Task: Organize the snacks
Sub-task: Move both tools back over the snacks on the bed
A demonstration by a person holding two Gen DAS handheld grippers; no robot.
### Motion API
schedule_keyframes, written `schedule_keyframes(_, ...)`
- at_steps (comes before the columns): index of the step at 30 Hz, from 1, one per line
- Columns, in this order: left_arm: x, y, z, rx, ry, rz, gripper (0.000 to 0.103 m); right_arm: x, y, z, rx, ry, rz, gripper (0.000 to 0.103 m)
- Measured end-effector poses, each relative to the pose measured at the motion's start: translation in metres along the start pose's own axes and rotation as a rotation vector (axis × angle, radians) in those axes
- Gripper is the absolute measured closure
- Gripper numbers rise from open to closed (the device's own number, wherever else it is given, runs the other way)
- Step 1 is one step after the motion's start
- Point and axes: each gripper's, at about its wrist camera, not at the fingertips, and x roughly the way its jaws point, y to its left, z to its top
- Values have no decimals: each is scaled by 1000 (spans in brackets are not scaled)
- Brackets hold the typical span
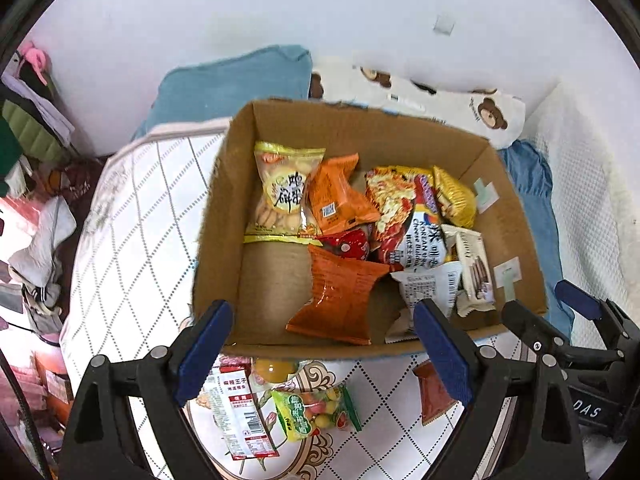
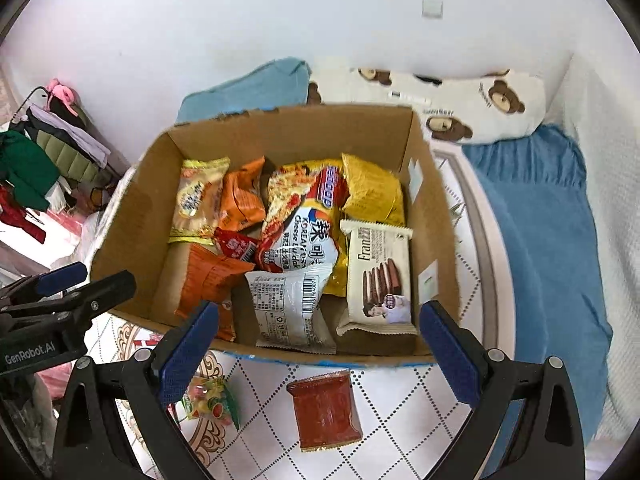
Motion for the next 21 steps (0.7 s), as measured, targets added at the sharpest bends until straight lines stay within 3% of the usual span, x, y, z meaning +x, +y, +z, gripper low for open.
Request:
schedule_keyframes(14, -77, -5, -35, -2, -182, 0, 10, -89, 11, -30, -18, -177, -8, 1)
schedule_keyframes(18, -80, -4, -44, -11, -187, -5, 10, -103, 15, -39, -15, -192, 11, 1)
schedule_keyframes(21, -67, 3, -60, -23, -156, 20, 10, -95, 14, -54, -13, -148, 16, 1)
